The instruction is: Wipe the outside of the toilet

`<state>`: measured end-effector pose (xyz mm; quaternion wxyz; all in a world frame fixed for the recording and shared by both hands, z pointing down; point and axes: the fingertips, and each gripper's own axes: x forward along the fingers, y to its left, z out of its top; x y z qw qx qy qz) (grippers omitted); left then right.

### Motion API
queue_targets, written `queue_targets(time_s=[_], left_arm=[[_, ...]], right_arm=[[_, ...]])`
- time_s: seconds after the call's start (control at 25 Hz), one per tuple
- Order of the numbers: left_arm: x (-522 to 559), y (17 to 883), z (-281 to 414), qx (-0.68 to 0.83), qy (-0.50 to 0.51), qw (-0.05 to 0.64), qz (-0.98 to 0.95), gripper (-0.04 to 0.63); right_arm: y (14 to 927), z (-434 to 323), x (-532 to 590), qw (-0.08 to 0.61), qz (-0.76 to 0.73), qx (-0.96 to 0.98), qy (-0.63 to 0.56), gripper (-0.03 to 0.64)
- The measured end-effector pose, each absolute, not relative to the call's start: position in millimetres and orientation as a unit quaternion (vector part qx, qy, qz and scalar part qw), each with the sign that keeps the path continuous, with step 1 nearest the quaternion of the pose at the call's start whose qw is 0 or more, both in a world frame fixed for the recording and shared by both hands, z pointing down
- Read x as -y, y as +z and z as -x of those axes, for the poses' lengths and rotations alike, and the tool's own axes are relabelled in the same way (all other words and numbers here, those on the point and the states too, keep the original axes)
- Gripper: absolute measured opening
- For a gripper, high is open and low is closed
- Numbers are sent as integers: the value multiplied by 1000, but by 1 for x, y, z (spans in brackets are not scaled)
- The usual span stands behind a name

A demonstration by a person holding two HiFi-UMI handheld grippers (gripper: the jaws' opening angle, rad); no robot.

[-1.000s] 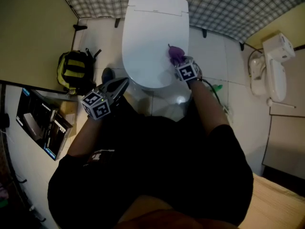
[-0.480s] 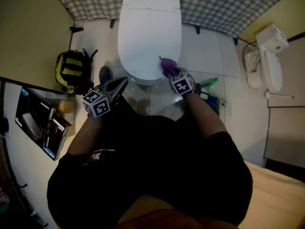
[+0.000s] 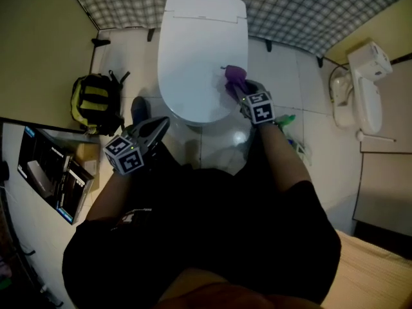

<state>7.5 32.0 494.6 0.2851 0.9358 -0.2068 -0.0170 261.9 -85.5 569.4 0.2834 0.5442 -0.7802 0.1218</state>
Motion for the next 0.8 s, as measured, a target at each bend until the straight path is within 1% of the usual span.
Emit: queue_targets(time_s=[0.12,0.4,0.8], left_arm=[[-15,488,-4,215,-26,283,-934,0],[33,479,2,229,-22,260,-938,0],[116,463,8,258,-26,247,-934,0]], right_arm=[[552,-289,145,263,-573,768,116,101],[522,-320,265,247,-611,745,104,101],[500,-337,408,284,-616,729,98,101]])
